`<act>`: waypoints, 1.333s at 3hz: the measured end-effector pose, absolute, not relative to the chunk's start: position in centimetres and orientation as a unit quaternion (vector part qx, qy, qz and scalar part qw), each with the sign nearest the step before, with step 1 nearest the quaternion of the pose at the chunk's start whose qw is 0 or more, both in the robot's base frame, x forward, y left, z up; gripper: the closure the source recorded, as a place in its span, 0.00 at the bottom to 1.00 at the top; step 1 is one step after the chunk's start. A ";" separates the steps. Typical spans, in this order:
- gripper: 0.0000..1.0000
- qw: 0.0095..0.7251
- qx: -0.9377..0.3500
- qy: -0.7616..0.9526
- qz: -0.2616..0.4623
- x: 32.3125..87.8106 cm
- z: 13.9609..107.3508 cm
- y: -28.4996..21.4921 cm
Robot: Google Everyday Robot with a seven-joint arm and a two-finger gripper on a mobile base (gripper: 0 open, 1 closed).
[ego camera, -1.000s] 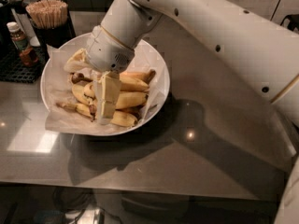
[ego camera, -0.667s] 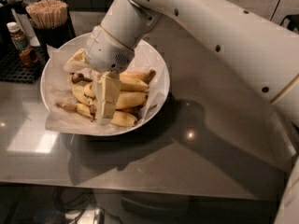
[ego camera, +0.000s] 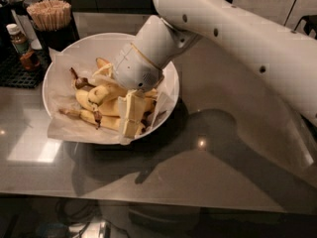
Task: Pick banana from white bowl
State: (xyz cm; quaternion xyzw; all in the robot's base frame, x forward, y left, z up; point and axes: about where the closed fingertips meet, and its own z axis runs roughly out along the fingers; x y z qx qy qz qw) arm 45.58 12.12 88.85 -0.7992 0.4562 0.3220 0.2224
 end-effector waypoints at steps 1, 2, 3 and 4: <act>0.00 0.223 -0.795 0.463 0.322 45.6 88.6 11.5; 0.19 0.223 -0.795 0.463 0.322 45.6 88.6 11.5; 0.42 0.223 -0.795 0.463 0.322 45.6 88.6 11.5; 0.65 0.223 -0.795 0.463 0.322 45.6 88.6 11.5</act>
Offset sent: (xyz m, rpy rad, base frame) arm 0.0005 -0.0062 -0.0021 -0.0013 0.0043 -0.0146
